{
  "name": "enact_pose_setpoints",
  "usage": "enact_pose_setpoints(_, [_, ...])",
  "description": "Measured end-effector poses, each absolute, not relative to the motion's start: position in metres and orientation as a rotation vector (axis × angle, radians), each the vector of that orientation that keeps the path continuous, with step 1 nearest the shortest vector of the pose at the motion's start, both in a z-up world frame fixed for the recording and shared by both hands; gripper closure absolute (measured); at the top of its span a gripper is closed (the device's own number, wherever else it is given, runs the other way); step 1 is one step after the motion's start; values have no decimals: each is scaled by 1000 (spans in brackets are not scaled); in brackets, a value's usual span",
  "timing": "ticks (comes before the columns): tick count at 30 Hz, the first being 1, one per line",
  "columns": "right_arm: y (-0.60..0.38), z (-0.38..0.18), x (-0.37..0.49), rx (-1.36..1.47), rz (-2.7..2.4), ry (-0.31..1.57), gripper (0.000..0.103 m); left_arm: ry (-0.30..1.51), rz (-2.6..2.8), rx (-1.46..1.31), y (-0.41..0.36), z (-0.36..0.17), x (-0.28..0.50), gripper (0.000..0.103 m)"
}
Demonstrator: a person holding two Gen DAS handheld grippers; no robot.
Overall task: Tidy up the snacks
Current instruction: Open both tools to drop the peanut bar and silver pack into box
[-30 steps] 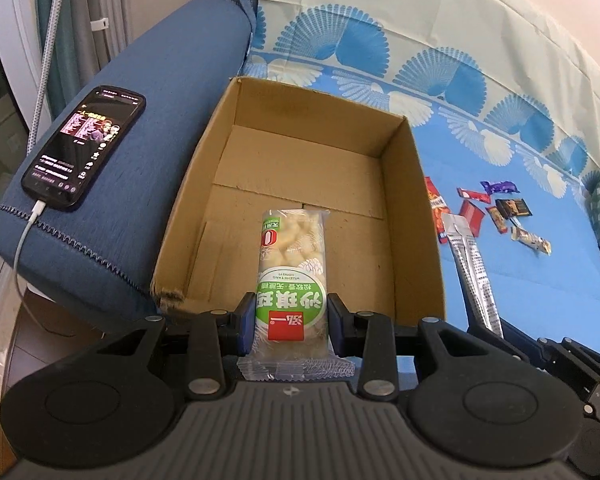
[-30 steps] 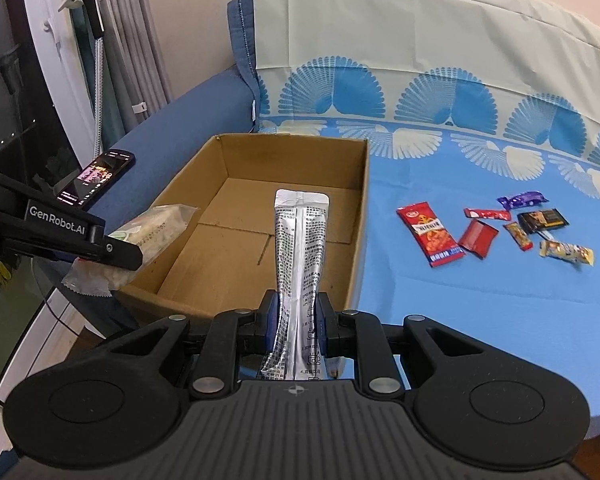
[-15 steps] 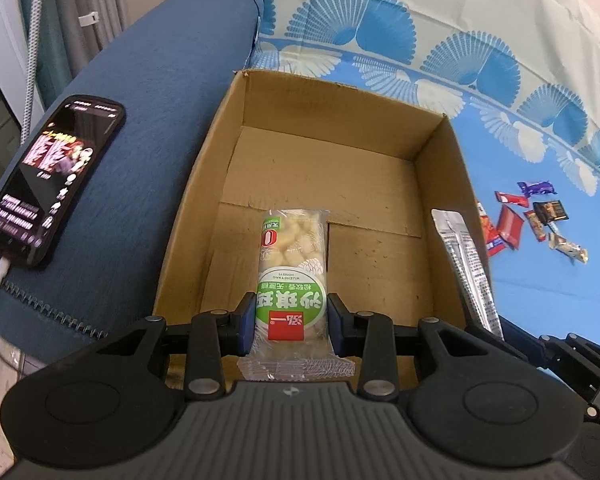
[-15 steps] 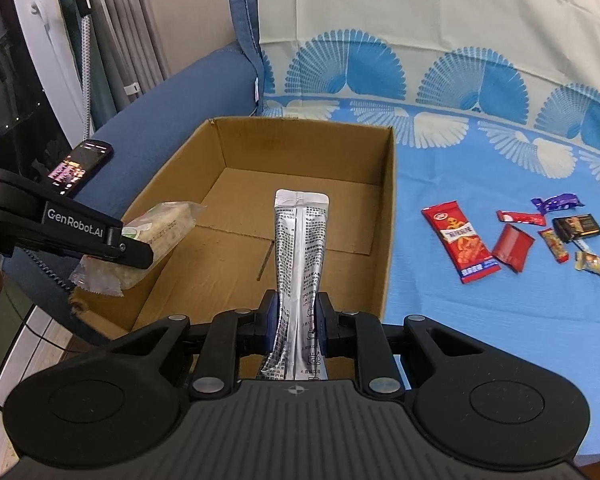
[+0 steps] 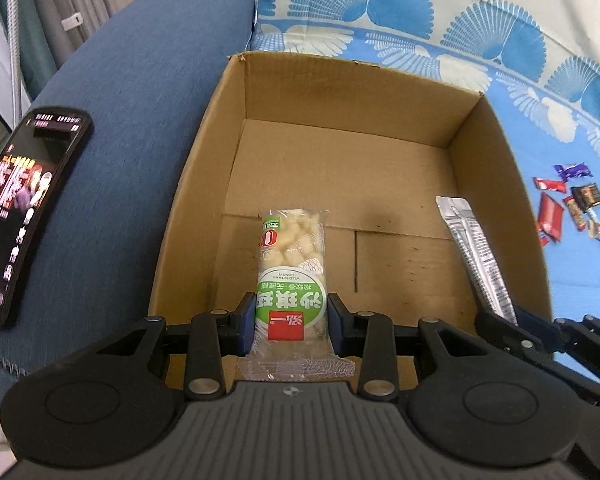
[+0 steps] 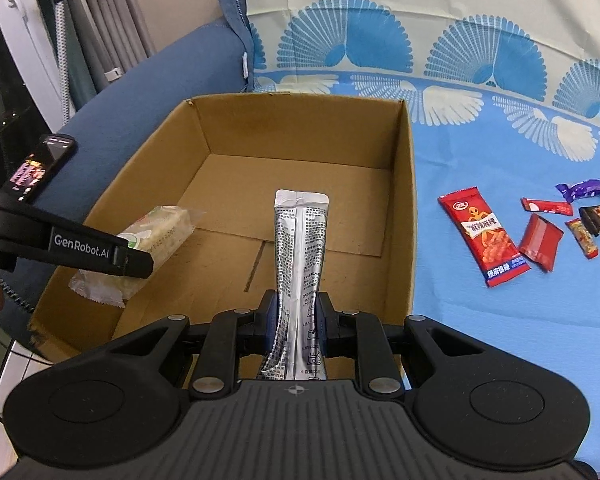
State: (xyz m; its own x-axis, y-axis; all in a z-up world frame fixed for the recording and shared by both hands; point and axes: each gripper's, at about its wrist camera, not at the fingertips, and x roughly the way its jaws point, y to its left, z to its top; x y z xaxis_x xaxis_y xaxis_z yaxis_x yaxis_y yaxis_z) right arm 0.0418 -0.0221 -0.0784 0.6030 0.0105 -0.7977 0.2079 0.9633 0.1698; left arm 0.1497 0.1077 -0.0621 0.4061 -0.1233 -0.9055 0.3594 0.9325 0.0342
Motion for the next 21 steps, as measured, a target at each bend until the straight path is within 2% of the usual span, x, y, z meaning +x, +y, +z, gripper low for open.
enact_pose_setpoints(5, [-26,-86,55,263,-128,924,78,1085,-302,286,98,-71,157,61])
enact_pose_setpoints(6, [-27,-86,57,271,-122,924,76,1066,-298,303,97,-72,155,46])
enact_pose_setpoints(7, [-28,-86,59,278,-121,927,64,1061,-287,312,96,-72,154,31])
enact_pose_setpoints(8, [-28,-85,59,280,-122,929,54,1057,-275,309,98,-70,152,1])
enact_pose_setpoints(9, [-27,-83,57,278,-127,927,37,1043,-270,294,100,-68,148,0])
enact_pose_setpoints(10, [-27,-81,54,271,-135,924,26,1029,-274,282,104,-65,143,0])
enact_pose_setpoints(15, [-15,-70,24,221,-145,933,13,1060,-271,274,116,-61,113,0])
enact_pose_setpoints(21, [-6,-46,-23,249,-163,918,8,1072,-239,243,144,-42,64,0])
